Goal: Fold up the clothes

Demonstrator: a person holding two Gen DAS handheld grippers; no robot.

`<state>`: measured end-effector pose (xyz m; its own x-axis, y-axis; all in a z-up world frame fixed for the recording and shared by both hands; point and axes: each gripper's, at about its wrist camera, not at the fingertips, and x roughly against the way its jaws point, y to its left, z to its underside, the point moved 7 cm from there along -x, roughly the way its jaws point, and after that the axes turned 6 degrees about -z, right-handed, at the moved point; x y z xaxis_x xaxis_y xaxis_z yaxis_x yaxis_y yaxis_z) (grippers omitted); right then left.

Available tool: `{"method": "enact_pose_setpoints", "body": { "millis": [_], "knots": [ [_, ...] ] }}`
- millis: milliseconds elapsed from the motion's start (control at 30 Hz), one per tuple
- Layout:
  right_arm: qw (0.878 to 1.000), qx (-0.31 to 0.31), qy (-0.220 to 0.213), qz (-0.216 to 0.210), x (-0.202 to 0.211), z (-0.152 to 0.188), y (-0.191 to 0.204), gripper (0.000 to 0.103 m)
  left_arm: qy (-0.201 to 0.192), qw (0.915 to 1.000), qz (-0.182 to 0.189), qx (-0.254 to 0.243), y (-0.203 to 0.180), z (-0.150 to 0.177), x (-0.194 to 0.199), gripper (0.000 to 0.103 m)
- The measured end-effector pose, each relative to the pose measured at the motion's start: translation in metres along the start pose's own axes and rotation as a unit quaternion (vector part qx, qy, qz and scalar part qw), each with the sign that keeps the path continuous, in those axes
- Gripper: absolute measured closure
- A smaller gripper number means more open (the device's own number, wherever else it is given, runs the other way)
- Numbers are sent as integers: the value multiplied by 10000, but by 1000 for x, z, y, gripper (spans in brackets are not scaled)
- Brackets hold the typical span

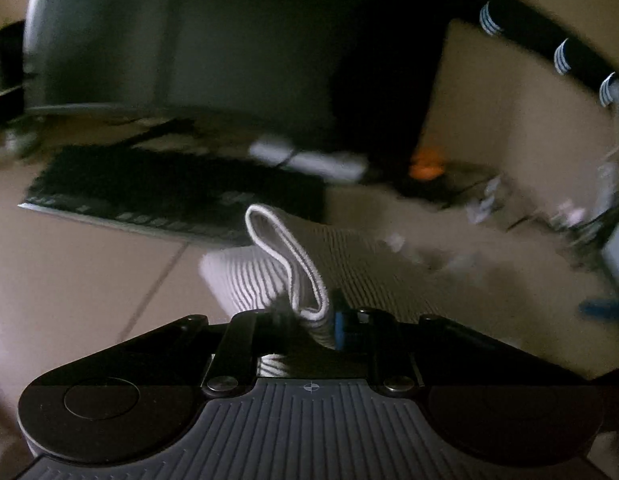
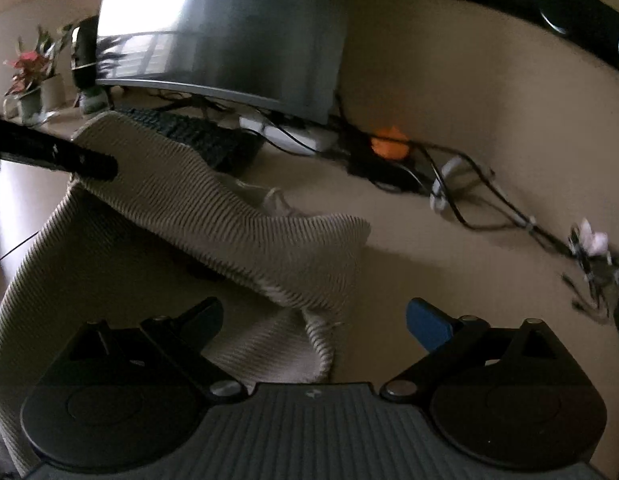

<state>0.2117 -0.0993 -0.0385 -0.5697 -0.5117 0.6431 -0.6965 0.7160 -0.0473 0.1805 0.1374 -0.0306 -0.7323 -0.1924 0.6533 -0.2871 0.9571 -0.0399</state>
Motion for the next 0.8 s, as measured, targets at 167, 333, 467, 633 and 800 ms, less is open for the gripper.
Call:
{"method": "enact_pose_setpoints", "body": {
  "millis": [167,333,467,633,800],
  "knots": [
    [9995,324,8,-14,-7,-6,10,0,373,9985,63,393,13,23,-7,82],
    [9996,174,178,-144,-17,1,9,0,675,9951,307,655,9,19,-14,57],
    [9992,147,260,-259,-23,4,11,0,774,9925,317,896,7,20,-9,62],
    [9990,188,278,-309,-27,5,10,0,756,9905,220,1123,14,14,2,84],
    [9987,195,320,-346,-32,5,11,0,-16,9986,5,537,7,-11,26,86]
  ]
}}
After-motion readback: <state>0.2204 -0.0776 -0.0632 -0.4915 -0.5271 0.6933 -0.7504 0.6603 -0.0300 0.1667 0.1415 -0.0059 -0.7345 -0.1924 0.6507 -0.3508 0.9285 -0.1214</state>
